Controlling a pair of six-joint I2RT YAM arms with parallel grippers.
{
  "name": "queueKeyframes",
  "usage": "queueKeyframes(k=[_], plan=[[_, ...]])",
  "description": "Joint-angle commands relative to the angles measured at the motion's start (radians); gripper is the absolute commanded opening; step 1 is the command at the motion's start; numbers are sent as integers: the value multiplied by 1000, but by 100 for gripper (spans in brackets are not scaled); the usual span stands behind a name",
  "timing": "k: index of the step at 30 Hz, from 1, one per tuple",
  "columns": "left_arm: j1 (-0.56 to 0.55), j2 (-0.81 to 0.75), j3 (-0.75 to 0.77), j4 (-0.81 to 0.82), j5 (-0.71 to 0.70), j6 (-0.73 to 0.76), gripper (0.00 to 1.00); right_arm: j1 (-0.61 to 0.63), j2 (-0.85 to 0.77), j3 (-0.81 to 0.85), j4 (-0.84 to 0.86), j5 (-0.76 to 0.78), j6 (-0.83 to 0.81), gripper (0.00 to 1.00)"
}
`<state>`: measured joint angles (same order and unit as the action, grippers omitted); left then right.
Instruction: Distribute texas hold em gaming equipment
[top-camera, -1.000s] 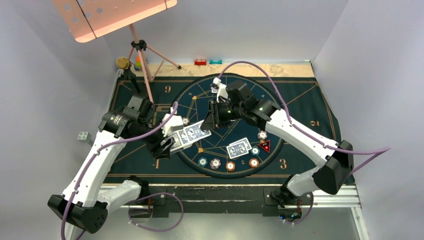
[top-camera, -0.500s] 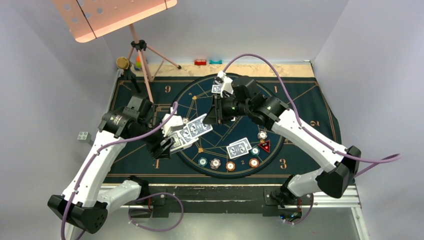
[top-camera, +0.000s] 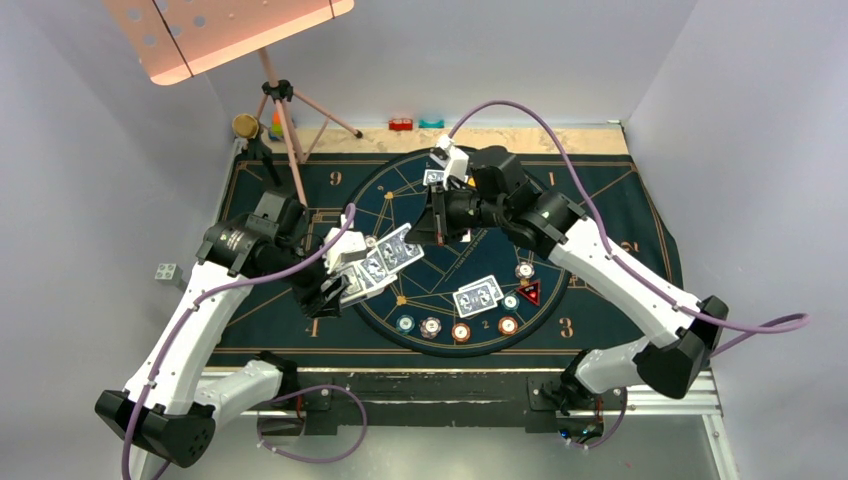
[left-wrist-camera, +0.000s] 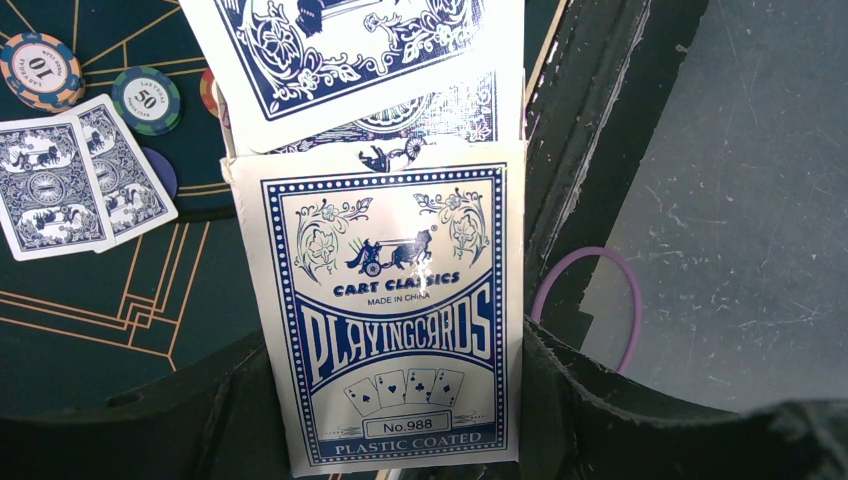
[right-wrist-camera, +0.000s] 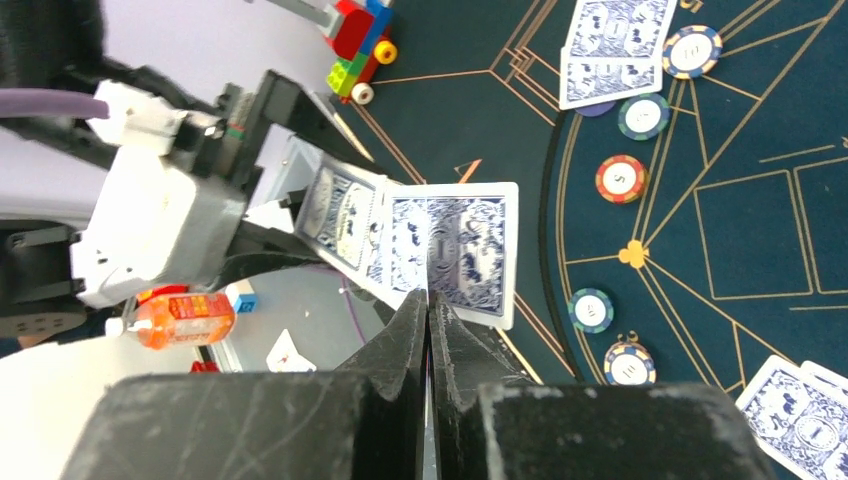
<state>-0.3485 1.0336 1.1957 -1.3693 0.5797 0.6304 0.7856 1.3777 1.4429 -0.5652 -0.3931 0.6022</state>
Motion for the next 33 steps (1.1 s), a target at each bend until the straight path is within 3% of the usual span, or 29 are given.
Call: queueKeyframes(k=[1, 9, 17, 24, 33], plan=[[-3, -13, 7, 26, 29, 5, 0, 3, -55, 58, 36, -57, 1, 3], [-3, -13, 8, 26, 29, 5, 0, 2, -63, 70, 48, -98, 7, 1], [-3, -21, 3, 22, 28, 9, 0, -78, -51, 167, -154, 85, -94, 0], [-3, -35, -4, 15, 28, 12, 0, -136, 27, 176, -318, 453, -143, 0], [-3, -44, -2, 9, 31, 9, 0, -129, 367, 281, -515, 885, -38, 0]])
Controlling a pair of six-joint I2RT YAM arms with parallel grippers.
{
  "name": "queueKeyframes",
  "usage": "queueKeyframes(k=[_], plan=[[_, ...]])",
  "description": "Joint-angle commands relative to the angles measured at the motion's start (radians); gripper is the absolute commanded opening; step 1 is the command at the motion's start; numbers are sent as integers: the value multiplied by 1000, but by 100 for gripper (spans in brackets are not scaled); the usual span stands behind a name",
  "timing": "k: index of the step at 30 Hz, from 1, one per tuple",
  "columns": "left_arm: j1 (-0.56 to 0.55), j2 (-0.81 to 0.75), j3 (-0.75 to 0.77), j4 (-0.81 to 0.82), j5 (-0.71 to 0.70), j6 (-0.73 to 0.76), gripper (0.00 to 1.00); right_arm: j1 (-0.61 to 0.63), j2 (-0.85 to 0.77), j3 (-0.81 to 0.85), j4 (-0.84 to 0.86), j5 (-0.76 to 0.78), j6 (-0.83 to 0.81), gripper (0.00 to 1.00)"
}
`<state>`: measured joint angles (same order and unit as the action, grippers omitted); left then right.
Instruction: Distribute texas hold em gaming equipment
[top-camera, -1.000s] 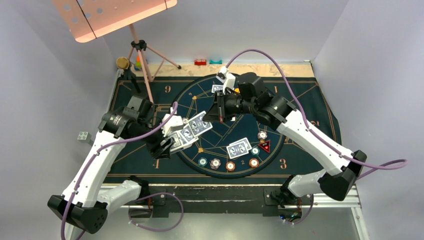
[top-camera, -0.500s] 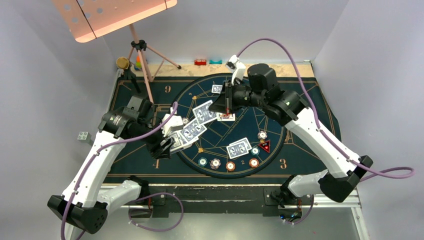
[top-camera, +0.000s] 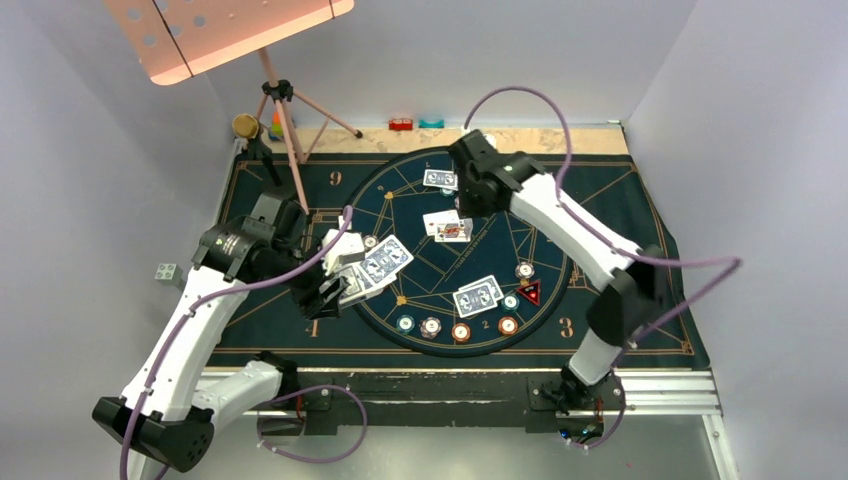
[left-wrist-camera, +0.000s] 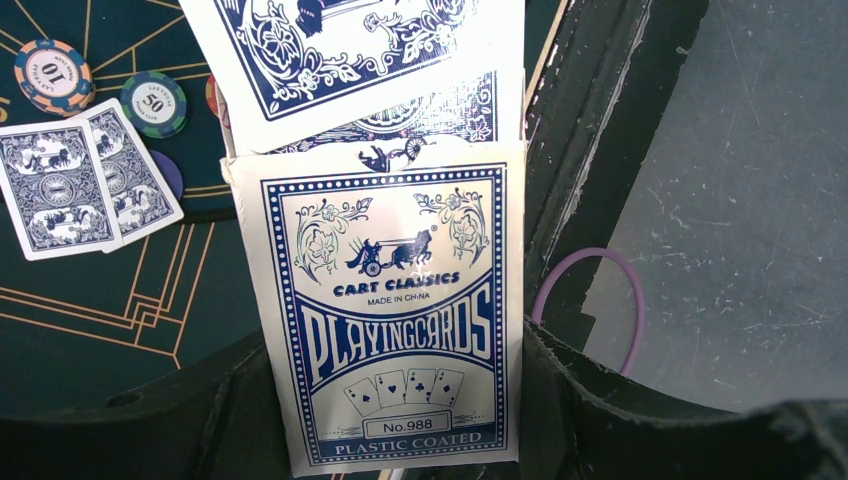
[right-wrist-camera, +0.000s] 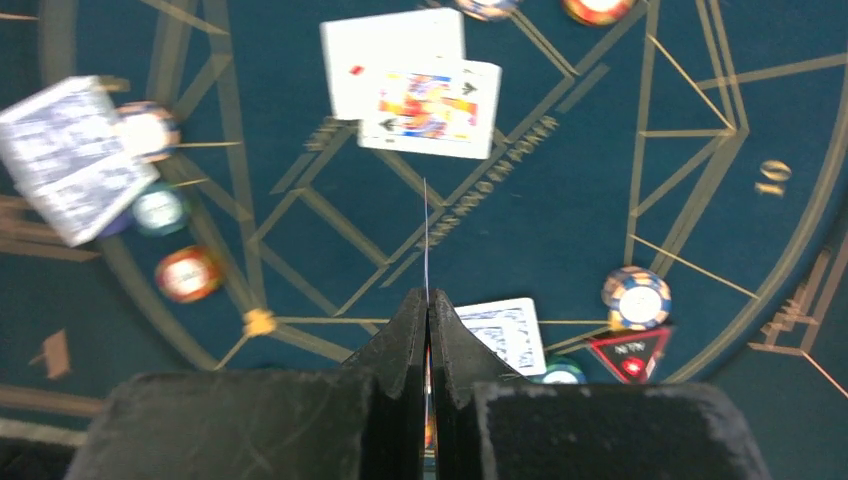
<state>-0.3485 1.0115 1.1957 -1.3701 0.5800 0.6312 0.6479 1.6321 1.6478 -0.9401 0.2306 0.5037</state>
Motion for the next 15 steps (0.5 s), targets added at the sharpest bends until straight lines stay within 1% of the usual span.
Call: queueKeyframes(k=[1, 5, 10, 15], plan=[[-3, -23, -2, 8, 30, 8, 0, 16, 142, 102, -162, 291, 83, 0], [-3, -22, -2, 5, 29, 9, 0, 56, 235, 169, -204, 394, 136, 0], [-3, -23, -2, 4, 33, 9, 0, 99, 398, 285, -278, 507, 200, 0], [-3, -25, -2, 3, 35, 7, 0, 117, 557, 393, -323, 557, 234, 0]])
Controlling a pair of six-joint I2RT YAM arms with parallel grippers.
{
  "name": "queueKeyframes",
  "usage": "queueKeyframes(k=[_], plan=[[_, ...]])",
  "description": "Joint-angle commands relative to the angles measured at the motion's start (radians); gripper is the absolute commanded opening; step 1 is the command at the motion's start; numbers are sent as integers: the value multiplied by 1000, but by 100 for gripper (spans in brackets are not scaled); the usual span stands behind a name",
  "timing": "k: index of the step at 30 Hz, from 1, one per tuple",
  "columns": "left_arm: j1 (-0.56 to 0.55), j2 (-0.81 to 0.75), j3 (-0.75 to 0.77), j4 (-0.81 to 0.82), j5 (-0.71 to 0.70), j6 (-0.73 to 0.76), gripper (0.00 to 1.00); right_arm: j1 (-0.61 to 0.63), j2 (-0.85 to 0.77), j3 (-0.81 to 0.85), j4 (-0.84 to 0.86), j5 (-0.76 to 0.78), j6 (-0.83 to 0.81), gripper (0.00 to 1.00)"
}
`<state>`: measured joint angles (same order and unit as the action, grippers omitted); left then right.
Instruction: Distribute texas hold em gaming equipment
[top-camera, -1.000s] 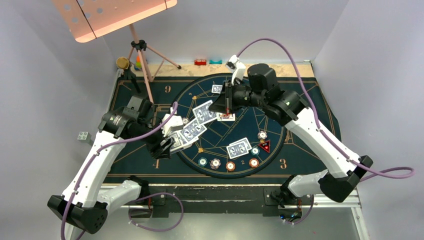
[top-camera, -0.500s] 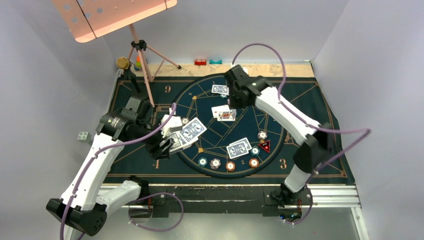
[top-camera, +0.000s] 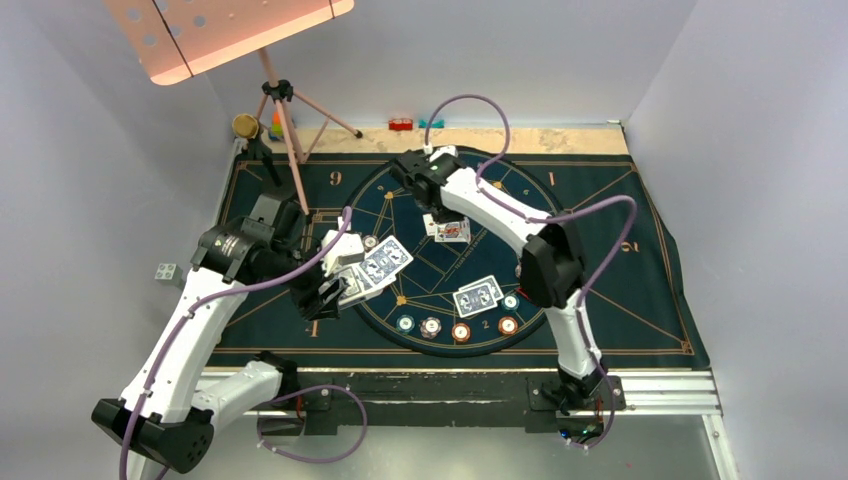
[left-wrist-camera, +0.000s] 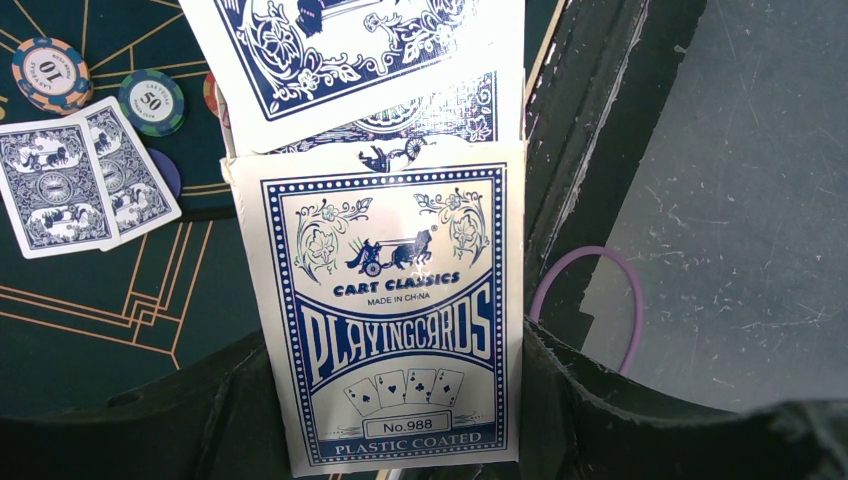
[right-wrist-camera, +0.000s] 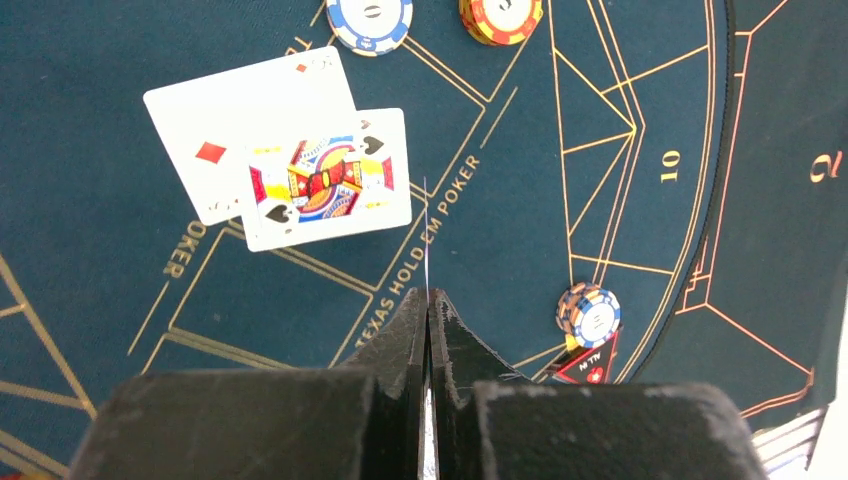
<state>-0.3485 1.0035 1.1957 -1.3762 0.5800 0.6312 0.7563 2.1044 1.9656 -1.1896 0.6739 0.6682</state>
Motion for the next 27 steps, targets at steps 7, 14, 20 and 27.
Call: queueKeyframes(k=[7, 14, 20, 27], plan=[[-3, -24, -9, 12, 34, 5, 0, 31, 203, 141, -144, 188, 133, 0], [-3, -16, -8, 18, 44, 1, 0, 38, 237, 164, -83, 111, 71, 0], [-3, -24, -10, 15, 38, 0, 0, 48, 286, 230, -34, 47, 11, 0], [-2, -26, -10, 14, 34, 2, 0, 47, 343, 280, 17, -66, -12, 0]])
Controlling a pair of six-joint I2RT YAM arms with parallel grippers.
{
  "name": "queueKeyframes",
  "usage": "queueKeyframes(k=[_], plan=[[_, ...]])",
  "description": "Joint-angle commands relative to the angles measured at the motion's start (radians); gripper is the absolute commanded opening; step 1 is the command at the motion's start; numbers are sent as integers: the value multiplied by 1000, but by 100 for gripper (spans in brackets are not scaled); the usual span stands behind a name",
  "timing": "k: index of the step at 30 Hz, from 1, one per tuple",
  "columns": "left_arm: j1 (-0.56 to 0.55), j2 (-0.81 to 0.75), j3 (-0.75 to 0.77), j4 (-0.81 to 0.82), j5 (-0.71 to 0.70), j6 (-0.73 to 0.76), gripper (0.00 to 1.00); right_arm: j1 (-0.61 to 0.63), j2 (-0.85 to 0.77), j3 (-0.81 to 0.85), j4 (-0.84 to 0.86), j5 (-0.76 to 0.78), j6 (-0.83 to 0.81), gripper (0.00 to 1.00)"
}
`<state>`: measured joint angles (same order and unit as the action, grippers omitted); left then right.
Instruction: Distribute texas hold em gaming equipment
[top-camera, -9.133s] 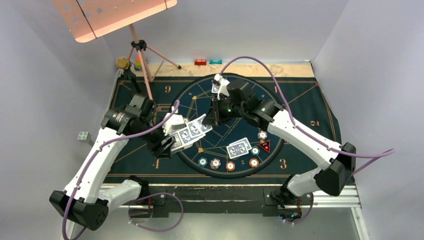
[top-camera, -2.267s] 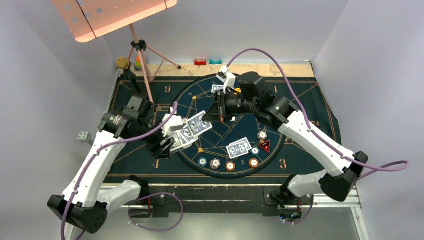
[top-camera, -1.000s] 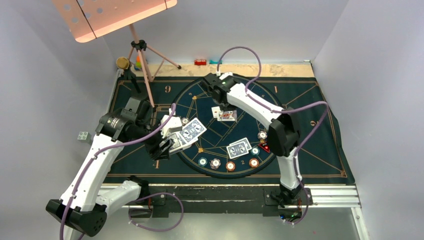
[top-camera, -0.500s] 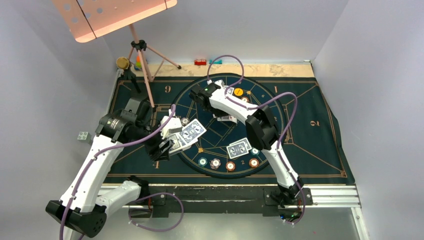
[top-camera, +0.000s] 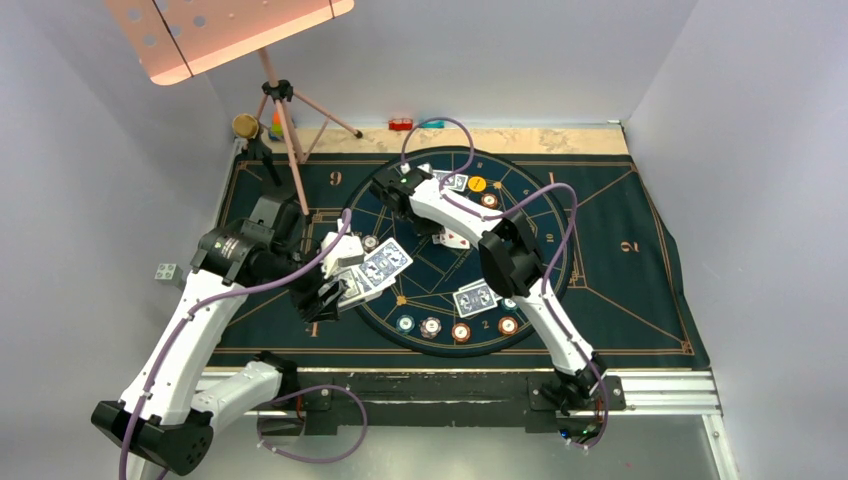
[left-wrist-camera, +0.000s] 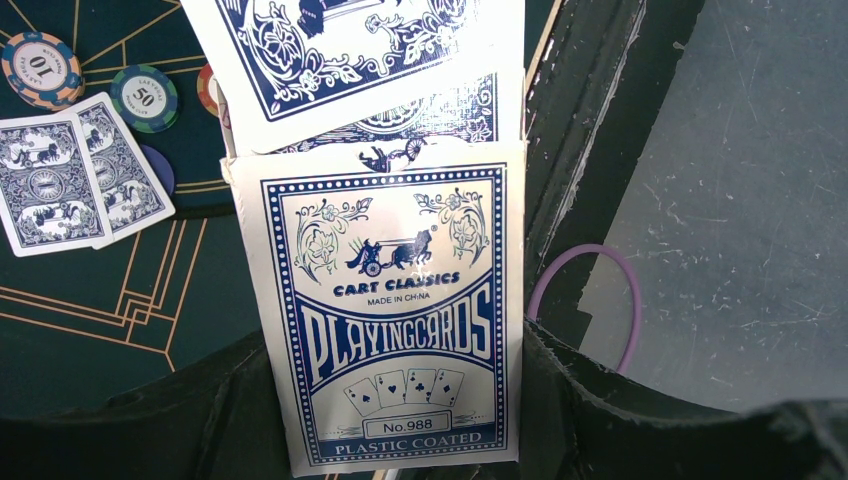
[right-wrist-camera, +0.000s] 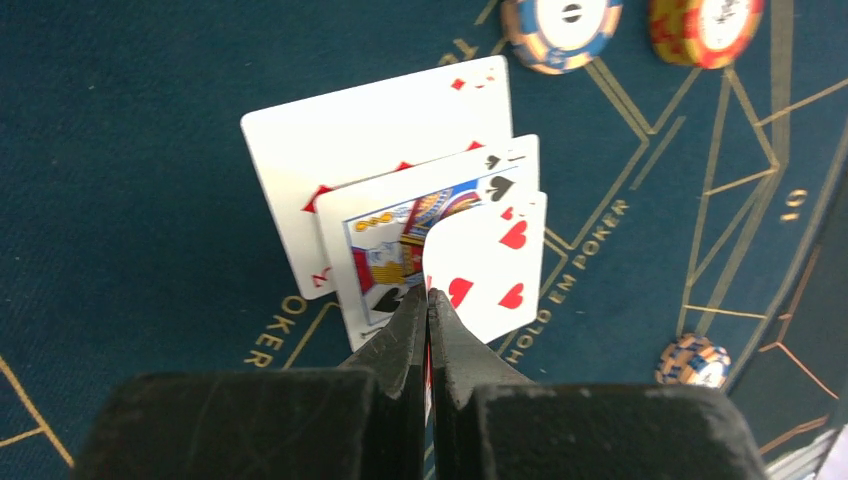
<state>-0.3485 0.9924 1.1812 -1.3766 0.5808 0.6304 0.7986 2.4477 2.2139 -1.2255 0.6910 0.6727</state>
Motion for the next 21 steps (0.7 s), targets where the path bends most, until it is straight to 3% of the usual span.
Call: queueKeyframes(k=[1, 8, 16, 21], plan=[[-3, -14, 6, 13, 32, 3, 0, 5, -2, 27, 69, -98, -20, 0], [-3, -9, 9, 12, 27, 4, 0, 1, -6, 13, 142, -198, -26, 7], [-3, -9, 4, 16, 16, 5, 0, -12, -31, -9, 181, -274, -31, 43], [-3, -2, 4, 13, 16, 7, 0, -24, -83, -21, 211, -349, -48, 50]])
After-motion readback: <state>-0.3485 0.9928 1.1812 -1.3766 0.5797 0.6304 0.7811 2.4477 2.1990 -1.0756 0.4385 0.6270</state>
